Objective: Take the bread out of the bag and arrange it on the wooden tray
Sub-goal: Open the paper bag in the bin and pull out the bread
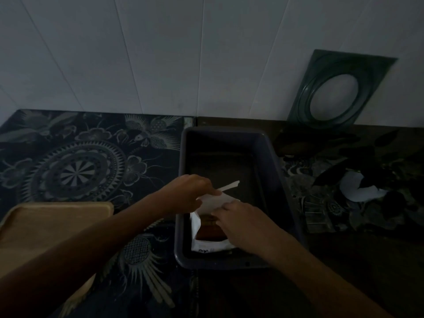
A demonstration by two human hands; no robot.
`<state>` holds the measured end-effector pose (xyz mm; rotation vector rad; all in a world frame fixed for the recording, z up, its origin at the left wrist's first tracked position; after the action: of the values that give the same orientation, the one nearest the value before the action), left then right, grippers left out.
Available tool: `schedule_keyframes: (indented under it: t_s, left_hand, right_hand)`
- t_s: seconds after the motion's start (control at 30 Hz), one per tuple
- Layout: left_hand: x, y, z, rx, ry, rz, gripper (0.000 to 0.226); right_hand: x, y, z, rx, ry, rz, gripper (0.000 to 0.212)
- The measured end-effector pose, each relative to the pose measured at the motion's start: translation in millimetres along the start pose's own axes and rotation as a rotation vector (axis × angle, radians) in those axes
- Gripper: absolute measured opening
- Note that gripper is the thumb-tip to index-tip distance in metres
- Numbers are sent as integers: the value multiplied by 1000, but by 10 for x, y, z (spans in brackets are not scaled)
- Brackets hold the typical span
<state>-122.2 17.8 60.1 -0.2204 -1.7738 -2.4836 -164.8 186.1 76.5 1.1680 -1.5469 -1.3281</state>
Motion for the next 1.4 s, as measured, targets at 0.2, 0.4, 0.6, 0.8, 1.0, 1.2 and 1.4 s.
schedule_keyframes:
  t_s: [0.2,0.4,0.6,0.8,1.0,1.2,1.4]
  left_hand:
    - [-70,34,-16,-208,105,168,35]
    - [-168,-32,-126,-345,244,263,36]
    - [-258,-68,-175,-477,304,310,36]
    - [-329,-70,-205,-511,328,349,40]
    - [-355,-72,-183,-509,339,355,37]
    - [-378,-33,-199,-481,358,388,25]
    - [-433,-15,-246,-540,411,428,10]
  right_hand:
    - [441,-234,-201,-101,-59,-241,35]
    - [463,-403,-240,-213,-148,-250,46]
    - [455,-753,-205,-84,-211,-364,69]
    - [394,-1121,-144,-187,-207,-230,80]
    - [451,-1269,-56,-130,-240,-178,76]
    - [518,-1390,-52,-165,-270,-179,61]
    - [516,-1347,2,-171,-213,-111,55]
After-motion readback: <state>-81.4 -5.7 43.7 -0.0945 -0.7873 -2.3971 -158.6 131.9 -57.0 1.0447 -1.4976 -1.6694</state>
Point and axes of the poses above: each hand's wrist, its own x-axis towards the middle knuckle, its own y-axis out of the back of the hand, z = x × y, the point moved 3 cm from there along x, towards the middle knuckle, and after that the axes turned 14 degrees about z, right-handed, at the moved point
